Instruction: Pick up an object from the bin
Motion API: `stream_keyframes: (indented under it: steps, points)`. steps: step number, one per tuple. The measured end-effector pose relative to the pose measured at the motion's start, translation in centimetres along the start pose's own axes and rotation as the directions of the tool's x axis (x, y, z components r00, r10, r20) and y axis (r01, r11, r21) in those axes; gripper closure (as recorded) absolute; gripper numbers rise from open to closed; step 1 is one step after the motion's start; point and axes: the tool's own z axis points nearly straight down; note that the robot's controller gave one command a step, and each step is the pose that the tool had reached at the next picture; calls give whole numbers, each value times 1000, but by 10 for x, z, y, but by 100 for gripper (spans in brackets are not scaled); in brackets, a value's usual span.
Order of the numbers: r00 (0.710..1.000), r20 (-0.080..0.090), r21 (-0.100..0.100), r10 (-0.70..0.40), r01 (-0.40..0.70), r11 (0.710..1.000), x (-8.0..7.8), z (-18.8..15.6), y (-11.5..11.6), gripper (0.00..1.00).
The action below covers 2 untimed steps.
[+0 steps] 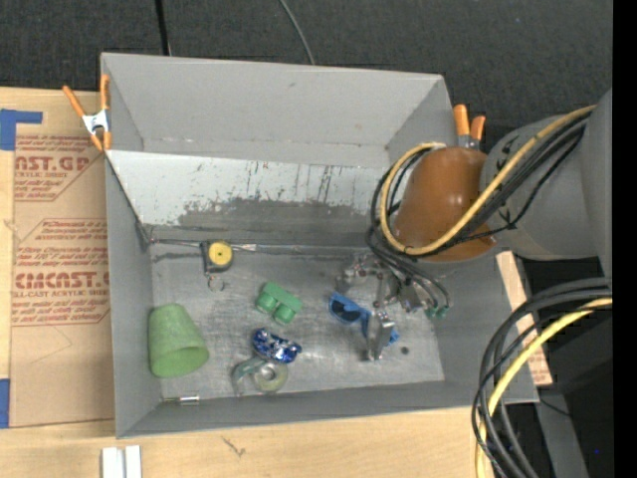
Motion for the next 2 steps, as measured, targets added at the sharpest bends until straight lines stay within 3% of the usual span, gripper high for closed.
stream_keyframes:
  steps: [1,2]
  points:
    - [1000,1,1,0,0,1000,-1,-3,0,100]
    - [999,-2,1,-46,46,999,-4,-181,10,100]
